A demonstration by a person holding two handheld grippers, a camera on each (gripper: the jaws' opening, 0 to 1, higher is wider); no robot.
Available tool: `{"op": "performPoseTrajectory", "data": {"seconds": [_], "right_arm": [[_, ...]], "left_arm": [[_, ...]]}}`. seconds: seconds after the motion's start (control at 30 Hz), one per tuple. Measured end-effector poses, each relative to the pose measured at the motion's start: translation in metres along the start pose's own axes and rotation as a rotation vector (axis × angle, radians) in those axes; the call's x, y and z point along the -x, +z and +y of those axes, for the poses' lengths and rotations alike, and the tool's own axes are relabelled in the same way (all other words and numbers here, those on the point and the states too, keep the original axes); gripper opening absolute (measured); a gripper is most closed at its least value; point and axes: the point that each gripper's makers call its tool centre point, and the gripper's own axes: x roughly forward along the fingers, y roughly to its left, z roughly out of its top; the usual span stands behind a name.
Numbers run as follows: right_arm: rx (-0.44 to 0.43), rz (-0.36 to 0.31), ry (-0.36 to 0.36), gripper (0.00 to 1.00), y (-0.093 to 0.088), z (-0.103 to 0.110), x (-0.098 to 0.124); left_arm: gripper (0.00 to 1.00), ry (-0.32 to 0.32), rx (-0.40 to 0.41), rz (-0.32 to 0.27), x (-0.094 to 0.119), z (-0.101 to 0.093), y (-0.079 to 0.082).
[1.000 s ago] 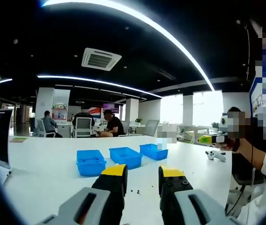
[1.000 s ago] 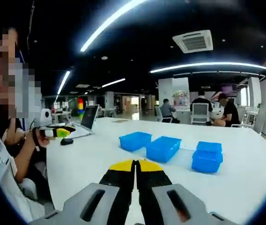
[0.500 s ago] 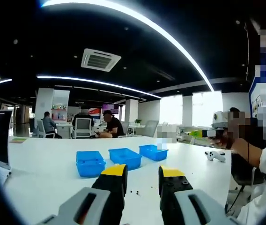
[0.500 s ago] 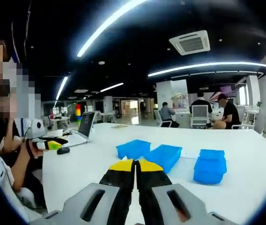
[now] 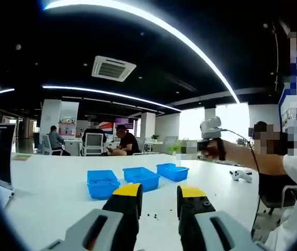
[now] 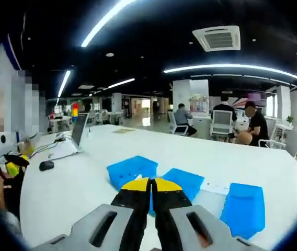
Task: Pick up the resistors one by one and place each resistor into its matching bin, sorting the parts by color and model until every resistor is separated into the correct bin for its type
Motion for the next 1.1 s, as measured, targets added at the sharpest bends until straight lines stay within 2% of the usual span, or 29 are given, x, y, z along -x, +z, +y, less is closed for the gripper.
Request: {"op": "performPoseTrajectory", "data": {"seconds": [0.1,0.23,0.4,0.5,0.53,0.57,0.67,0.77,0.87,1.0,1.1], "right_arm": [[-0.007,0.034,-0.033,0.04,-0.008,-0.016,-0.029],[-0.018,0.048,-0.077,0.04,-0.013,-0.037,-0.057],[-0.041,0.016,-0.088,0.08,-0.012,-0.042,-0.074],[-0.019,0.032,-0.089,0.46,-0.018,-0.04,-0.082],[-0.024,0.034,-0.088,0.57,-0.019,-0.039,-0.081],[-0.038,0.024,-0.098,0.59,-0.018,-0.04,-0.08],[-0.029,0.003,-0.112,0.54,-0.014,-0.037,-0.073],[-0.037,-0.011,-0.086,0.53,-0.01,-0.028,-0.065],[-0.009,-0.029,-0.076,0.5,-0.003,-0.022,-0.055],[0.101,-0.056,-0.055,0.5,0.002,-0.01,-0.034],[0.098,-0.06,-0.029,0.5,-0.004,0.0,-0.018]], "left_arm": [[0.28,0.0,0.0,-0.003,0.0,0.0,0.001],[0.28,0.004,0.002,-0.003,0.001,0.002,0.001],[0.28,0.003,0.001,-0.002,0.0,0.001,0.0],[0.28,0.007,-0.003,-0.002,0.0,0.002,0.0],[0.28,0.005,-0.002,-0.003,0.0,0.001,0.0],[0.28,0.004,-0.002,-0.004,0.0,0.001,0.0],[0.28,0.006,-0.002,-0.002,0.0,0.001,0.0],[0.28,0.008,0.0,-0.001,0.0,0.001,0.0],[0.28,0.004,-0.001,0.0,-0.001,0.0,-0.001],[0.28,0.001,-0.003,0.001,-0.001,-0.002,-0.001],[0.28,0.002,-0.005,-0.004,0.0,-0.003,0.001]]}}
